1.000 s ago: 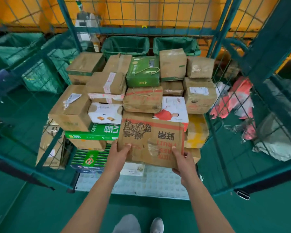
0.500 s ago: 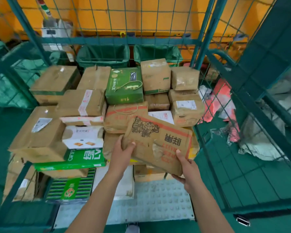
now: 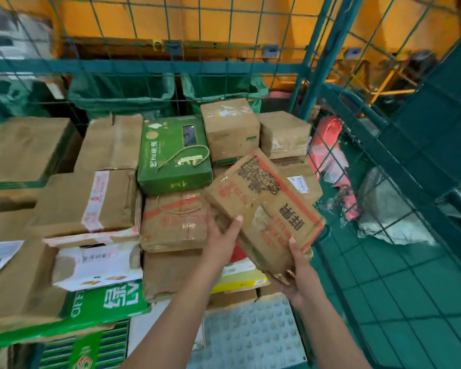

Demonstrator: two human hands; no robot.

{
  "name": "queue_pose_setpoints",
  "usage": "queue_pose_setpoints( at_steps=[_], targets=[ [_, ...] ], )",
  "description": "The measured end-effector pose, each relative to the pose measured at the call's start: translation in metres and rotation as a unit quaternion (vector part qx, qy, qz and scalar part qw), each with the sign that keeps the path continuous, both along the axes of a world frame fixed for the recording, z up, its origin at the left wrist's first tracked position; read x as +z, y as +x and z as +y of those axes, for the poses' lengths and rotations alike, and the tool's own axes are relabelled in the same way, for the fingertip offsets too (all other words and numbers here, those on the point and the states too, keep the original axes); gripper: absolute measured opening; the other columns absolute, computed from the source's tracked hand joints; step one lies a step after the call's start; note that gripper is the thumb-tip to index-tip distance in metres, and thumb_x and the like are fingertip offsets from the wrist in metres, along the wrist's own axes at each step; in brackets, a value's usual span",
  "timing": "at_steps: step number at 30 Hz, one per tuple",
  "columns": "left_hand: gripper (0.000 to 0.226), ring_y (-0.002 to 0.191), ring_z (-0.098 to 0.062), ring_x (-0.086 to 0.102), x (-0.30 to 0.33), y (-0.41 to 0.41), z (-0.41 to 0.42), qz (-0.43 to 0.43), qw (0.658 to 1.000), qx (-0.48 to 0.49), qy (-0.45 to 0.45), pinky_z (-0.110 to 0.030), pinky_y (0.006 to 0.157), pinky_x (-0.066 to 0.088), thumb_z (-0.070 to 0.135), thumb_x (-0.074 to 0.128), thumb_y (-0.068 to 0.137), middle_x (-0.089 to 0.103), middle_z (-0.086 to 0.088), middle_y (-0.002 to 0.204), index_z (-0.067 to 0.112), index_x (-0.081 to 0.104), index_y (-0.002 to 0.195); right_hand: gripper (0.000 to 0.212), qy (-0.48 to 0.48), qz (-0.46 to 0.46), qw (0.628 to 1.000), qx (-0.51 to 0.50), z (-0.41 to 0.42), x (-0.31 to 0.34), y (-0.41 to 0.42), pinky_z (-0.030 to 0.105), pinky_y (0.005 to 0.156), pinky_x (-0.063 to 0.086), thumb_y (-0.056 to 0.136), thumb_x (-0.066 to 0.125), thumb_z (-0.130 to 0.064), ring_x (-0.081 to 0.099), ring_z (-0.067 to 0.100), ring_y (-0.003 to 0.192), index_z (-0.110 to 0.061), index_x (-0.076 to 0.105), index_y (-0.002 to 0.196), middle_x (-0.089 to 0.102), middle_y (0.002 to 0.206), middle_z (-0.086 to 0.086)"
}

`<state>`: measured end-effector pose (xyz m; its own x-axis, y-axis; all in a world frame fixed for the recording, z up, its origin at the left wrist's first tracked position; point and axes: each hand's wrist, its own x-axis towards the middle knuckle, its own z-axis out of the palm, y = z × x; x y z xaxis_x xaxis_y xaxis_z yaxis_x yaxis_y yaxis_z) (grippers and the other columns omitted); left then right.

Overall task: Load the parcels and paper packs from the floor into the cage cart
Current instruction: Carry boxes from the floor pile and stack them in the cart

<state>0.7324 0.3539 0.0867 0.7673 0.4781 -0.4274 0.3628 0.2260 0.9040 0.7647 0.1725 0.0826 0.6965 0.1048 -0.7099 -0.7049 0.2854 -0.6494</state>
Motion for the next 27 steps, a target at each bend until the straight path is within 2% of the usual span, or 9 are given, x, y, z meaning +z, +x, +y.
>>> queue_pose_setpoints(
  at_steps=[3, 5, 7, 9, 11, 15, 18, 22, 27],
  targets=[
    [0.095, 0.136, -0.007, 0.040, 0.000, 0.020, -0.007, -0.011, 0.999, -0.044, 0.008, -0.031, 0.117, 0.032, 0.047, 0.068, 0.096, 0.031, 0.022, 0.153, 0.043, 0.001, 0.163, 0.045, 0.008, 0.018, 1.000, 0.006, 0.017, -0.006, 0.003, 0.046, 0.080, 0.061, 0.094, 0.070, -0.044, 0.066, 0.030, 0.113, -0.013, 0.063, 0.126, 0.069, 0.120, 0.012],
    [0.091, 0.134, -0.007, 0.041, -0.003, 0.034, -0.006, -0.010, 0.998, -0.057, 0.024, -0.034, 0.116, 0.036, 0.051, 0.069, 0.093, 0.032, 0.023, 0.153, 0.049, 0.008, 0.161, 0.045, 0.012, 0.027, 1.000, 0.012, 0.029, -0.009, 0.010, 0.046, 0.085, 0.060, 0.094, 0.070, -0.044, 0.067, 0.032, 0.112, -0.012, 0.065, 0.125, 0.069, 0.120, 0.014],
    [0.086, 0.129, -0.006, 0.039, -0.002, 0.045, -0.004, 0.002, 0.997, -0.066, 0.045, -0.036, 0.116, 0.036, 0.049, 0.068, 0.095, 0.035, 0.023, 0.143, 0.049, 0.014, 0.160, 0.042, 0.020, 0.029, 0.999, 0.009, 0.038, -0.008, 0.018, 0.045, 0.089, 0.059, 0.095, 0.069, -0.044, 0.067, 0.031, 0.112, -0.013, 0.066, 0.122, 0.069, 0.120, 0.015],
    [0.083, 0.134, -0.009, 0.044, -0.002, 0.054, 0.000, 0.003, 0.997, -0.064, 0.053, -0.041, 0.116, 0.039, 0.052, 0.070, 0.092, 0.042, 0.019, 0.148, 0.052, 0.020, 0.158, 0.038, 0.029, 0.019, 0.999, 0.019, 0.044, -0.007, 0.027, 0.042, 0.091, 0.057, 0.096, 0.068, -0.044, 0.068, 0.029, 0.111, -0.015, 0.067, 0.121, 0.072, 0.117, 0.013],
    [0.076, 0.130, -0.015, 0.055, -0.003, 0.059, 0.004, 0.007, 0.997, -0.059, 0.044, -0.043, 0.109, 0.048, 0.051, 0.069, 0.092, 0.051, 0.014, 0.147, 0.054, 0.024, 0.154, 0.036, 0.032, 0.009, 0.999, 0.037, 0.049, -0.006, 0.033, 0.039, 0.091, 0.057, 0.096, 0.068, -0.043, 0.069, 0.027, 0.111, -0.016, 0.069, 0.120, 0.075, 0.113, 0.011],
    [0.067, 0.112, -0.014, 0.058, 0.005, 0.066, 0.007, 0.026, 0.998, -0.040, 0.044, -0.030, 0.093, 0.052, 0.033, 0.064, 0.101, 0.057, 0.015, 0.127, 0.050, 0.024, 0.152, 0.038, 0.029, 0.006, 0.998, 0.062, 0.058, -0.009, 0.048, 0.036, 0.087, 0.058, 0.096, 0.069, -0.041, 0.071, 0.027, 0.111, -0.011, 0.070, 0.119, 0.077, 0.108, 0.011],
    [0.070, 0.115, -0.012, 0.056, 0.000, 0.073, 0.010, 0.042, 0.996, -0.051, 0.063, -0.034, 0.102, 0.049, 0.035, 0.063, 0.101, 0.056, 0.012, 0.139, 0.046, 0.022, 0.157, 0.036, 0.032, 0.014, 0.997, 0.074, 0.065, -0.013, 0.061, 0.038, 0.090, 0.058, 0.097, 0.068, -0.040, 0.070, 0.029, 0.113, -0.012, 0.069, 0.120, 0.075, 0.111, 0.011],
    [0.072, 0.131, -0.016, 0.053, -0.010, 0.079, 0.008, 0.078, 0.991, -0.064, 0.089, -0.035, 0.108, 0.044, 0.042, 0.065, 0.099, 0.052, 0.007, 0.152, 0.040, 0.026, 0.160, 0.022, 0.035, 0.039, 0.996, 0.076, 0.069, -0.016, 0.071, 0.044, 0.100, 0.055, 0.102, 0.063, -0.035, 0.069, 0.029, 0.111, -0.018, 0.065, 0.116, 0.071, 0.120, 0.013],
    [0.076, 0.140, -0.018, 0.047, -0.022, 0.080, 0.001, 0.089, 0.990, -0.064, 0.086, -0.042, 0.115, 0.041, 0.046, 0.066, 0.096, 0.044, 0.007, 0.159, 0.045, 0.024, 0.160, 0.030, 0.017, 0.060, 0.994, 0.090, 0.062, -0.029, 0.072, 0.042, 0.095, 0.058, 0.102, 0.063, -0.036, 0.071, 0.028, 0.109, -0.013, 0.066, 0.120, 0.073, 0.117, 0.014]
  ],
)
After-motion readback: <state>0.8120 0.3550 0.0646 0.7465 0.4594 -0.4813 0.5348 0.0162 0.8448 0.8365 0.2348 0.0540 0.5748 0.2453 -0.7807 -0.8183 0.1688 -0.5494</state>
